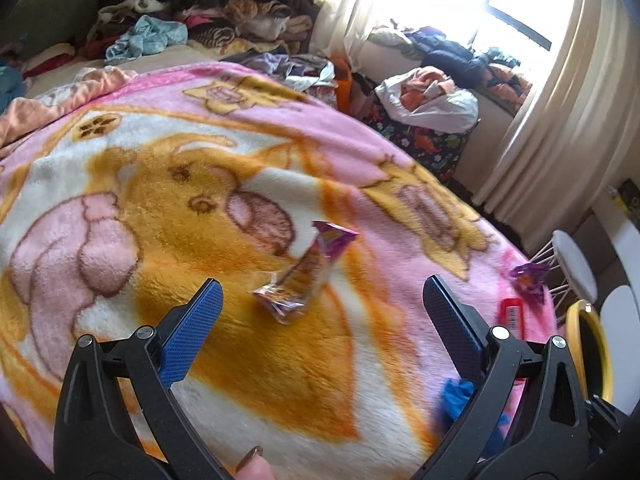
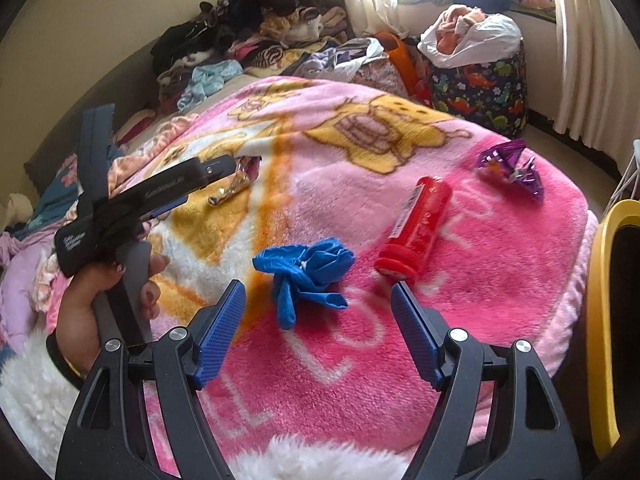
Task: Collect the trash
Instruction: 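Grasp the purple snack wrapper with the left tool while the right tool grasps the blue glove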
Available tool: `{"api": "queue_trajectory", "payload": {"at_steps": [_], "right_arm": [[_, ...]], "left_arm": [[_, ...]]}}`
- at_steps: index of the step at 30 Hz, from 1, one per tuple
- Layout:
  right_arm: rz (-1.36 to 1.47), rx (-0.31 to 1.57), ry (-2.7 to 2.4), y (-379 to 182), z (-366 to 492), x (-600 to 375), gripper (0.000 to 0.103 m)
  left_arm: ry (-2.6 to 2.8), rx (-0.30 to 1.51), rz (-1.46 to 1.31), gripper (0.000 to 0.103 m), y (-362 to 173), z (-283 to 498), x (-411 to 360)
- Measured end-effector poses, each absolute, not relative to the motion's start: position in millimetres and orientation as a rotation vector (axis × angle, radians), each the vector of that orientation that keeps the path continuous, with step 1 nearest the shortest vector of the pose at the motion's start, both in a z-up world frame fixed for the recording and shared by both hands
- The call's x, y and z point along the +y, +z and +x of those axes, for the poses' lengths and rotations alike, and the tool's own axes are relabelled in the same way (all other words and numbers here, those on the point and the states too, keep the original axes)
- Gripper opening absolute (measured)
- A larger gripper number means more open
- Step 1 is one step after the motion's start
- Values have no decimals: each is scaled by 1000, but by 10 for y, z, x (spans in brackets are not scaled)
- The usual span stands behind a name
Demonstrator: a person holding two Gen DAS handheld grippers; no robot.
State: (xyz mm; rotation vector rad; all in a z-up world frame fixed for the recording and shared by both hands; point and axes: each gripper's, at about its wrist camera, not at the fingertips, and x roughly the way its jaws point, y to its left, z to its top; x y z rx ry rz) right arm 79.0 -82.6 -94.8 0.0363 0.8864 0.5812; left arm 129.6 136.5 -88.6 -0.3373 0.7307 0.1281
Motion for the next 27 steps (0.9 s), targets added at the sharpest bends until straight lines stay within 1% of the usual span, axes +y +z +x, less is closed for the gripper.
{"api": "queue_trajectory", "payload": {"at_steps": [1, 3, 6, 8, 10, 11, 12, 14, 15, 17, 20, 22, 24, 27], "right_arm": [[35, 889, 583, -965, 804, -802, 73], [27, 896, 585, -1001, 846, -740, 73], [8, 909, 583, -1074, 900, -648, 73], [1, 920, 580, -1129, 937, -605, 72], [-1, 937, 581, -1193, 968, -559, 71], [-1, 947, 582, -1231, 988, -534, 67], [-3, 960, 585, -1269, 1005, -513, 64], [-6, 985, 600, -1340, 1023, -475, 44], [-10, 994, 607, -1366, 1023, -465, 39], [-5, 997, 634, -1381, 1002, -458, 21], [11, 988, 663, -1346, 969, -472, 16], [24, 988, 675, -1322, 953, -492, 15], [34, 983, 680, -1295, 924, -514, 15], [53, 973, 687, -1247, 893, -574, 13]], "left_arm": [[134, 740, -330, 91, -917, 1335, 1395], [137, 754, -332, 82, -956, 1389, 1424], [138, 776, -344, 73, -1030, 1483, 1477], [132, 789, -348, 72, -1075, 1530, 1493], [132, 796, -348, 67, -1104, 1566, 1503], [132, 800, -346, 63, -1115, 1579, 1501], [133, 803, -344, 61, -1127, 1591, 1497], [137, 809, -343, 58, -1148, 1611, 1496], [141, 812, -340, 56, -1154, 1621, 1489], [146, 818, -335, 51, -1171, 1632, 1492], [154, 821, -333, 43, -1178, 1627, 1488], [158, 823, -328, 39, -1182, 1619, 1489], [157, 826, -321, 26, -1177, 1602, 1469], [149, 829, -315, 22, -1179, 1574, 1433]]}}
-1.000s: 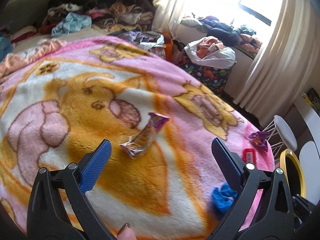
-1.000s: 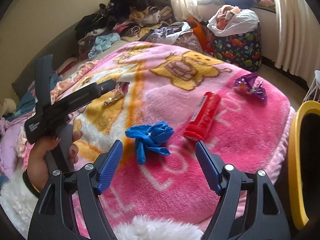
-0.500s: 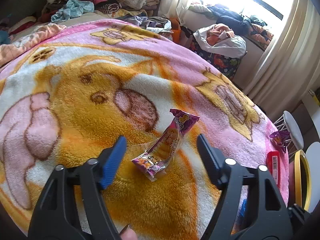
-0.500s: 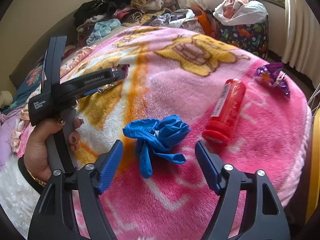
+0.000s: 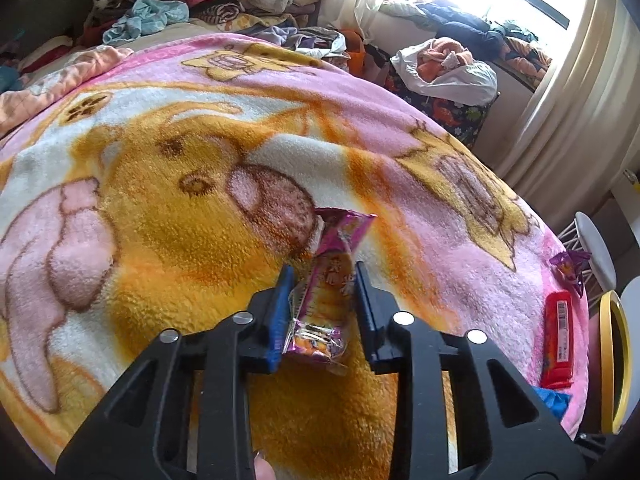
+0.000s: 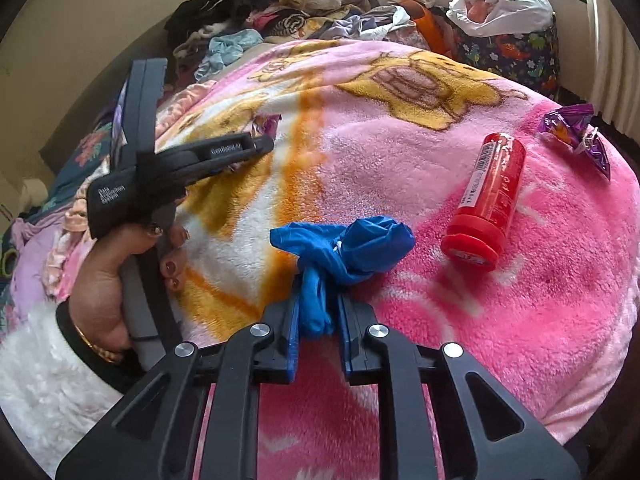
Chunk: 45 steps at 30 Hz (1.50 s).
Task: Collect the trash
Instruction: 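Grasp the purple snack wrapper with the left tool while the right tool grasps the blue glove, then carry the snack wrapper and blue glove over the yellow bin with both tools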
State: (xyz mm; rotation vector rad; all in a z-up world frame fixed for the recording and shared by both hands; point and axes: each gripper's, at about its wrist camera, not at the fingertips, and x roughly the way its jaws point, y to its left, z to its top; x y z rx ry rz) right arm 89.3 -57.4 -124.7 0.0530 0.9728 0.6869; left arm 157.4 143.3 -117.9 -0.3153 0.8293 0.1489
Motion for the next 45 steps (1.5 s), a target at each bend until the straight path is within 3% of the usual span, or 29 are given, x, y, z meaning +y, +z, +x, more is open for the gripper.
{"api": "queue_trajectory", "payload": {"at_steps": [45], "right_arm": [[224, 811, 554, -697, 733, -1722, 12]], "left_arm": [[-84, 786, -201, 19, -726, 1294, 131]]}}
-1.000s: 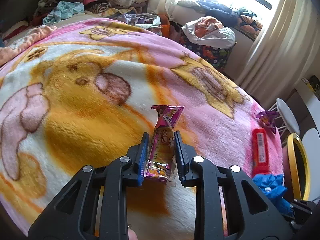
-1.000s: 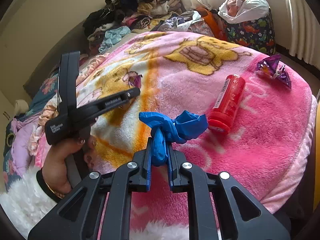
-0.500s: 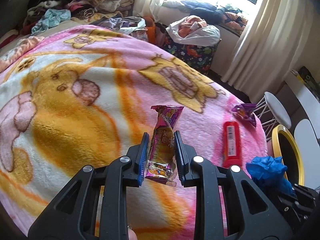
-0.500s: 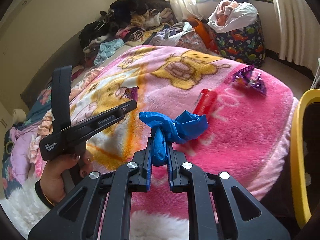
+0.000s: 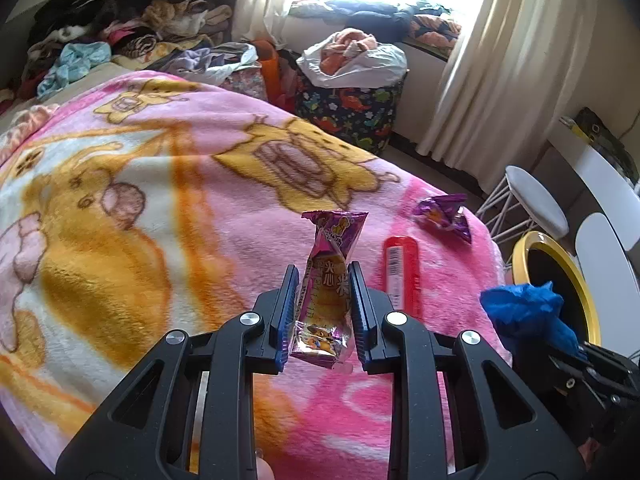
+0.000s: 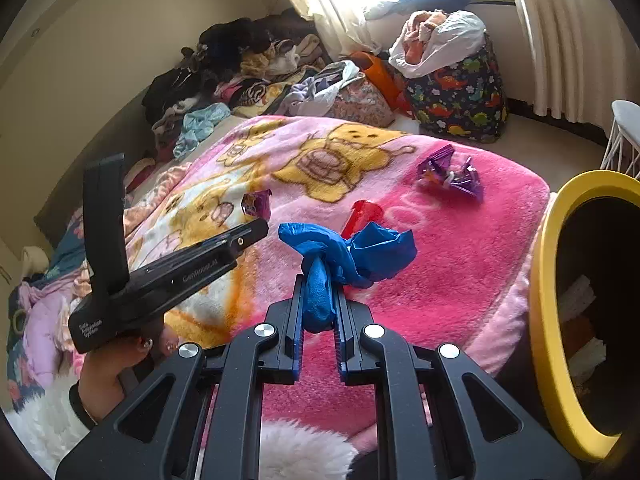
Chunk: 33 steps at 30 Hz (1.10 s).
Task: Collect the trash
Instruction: 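Carry the snack wrapper and blue glove over the yellow bin with both tools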
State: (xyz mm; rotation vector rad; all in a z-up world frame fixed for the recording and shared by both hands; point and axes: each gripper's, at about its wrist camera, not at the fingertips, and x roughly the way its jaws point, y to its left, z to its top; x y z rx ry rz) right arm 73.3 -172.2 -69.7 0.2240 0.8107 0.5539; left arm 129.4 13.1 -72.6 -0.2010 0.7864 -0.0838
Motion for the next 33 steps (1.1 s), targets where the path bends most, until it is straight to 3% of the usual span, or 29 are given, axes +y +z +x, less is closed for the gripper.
{"api": "queue_trajectory", "payload": {"at_steps": [33], "right_arm": [[393, 769, 334, -705, 929, -2889, 12]], "left_arm": [[-252, 776, -134, 19, -566, 1226, -716]]}}
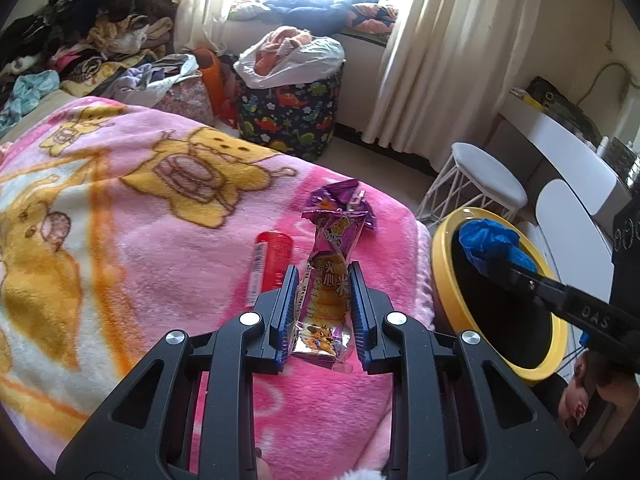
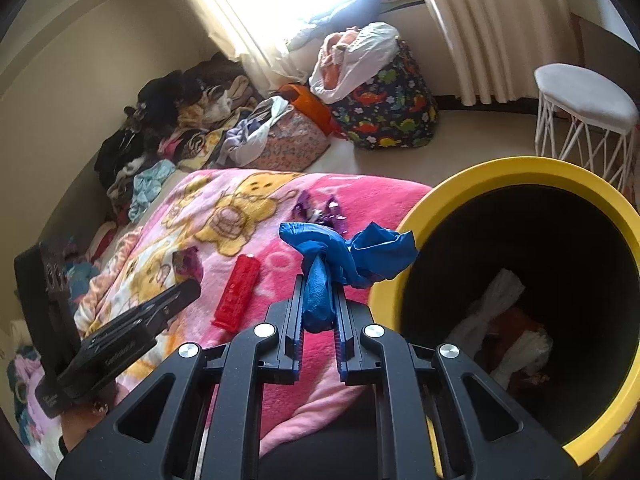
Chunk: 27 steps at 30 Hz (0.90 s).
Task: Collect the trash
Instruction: 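Carry the snack wrapper and blue glove over the yellow bin with both tools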
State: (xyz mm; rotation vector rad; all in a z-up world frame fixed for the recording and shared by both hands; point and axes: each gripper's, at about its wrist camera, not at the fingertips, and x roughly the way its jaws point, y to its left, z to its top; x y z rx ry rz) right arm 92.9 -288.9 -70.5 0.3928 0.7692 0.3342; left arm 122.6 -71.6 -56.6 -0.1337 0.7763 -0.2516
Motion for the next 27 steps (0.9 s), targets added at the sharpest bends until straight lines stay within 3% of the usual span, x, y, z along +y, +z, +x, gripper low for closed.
{"api": "queue_trajectory", "payload": {"at_steps": [27], "right_arm": [[459, 720, 179, -735, 930, -3561, 12]], "left_arm": [[-414, 773, -36, 19, -491, 1109, -1504]]}}
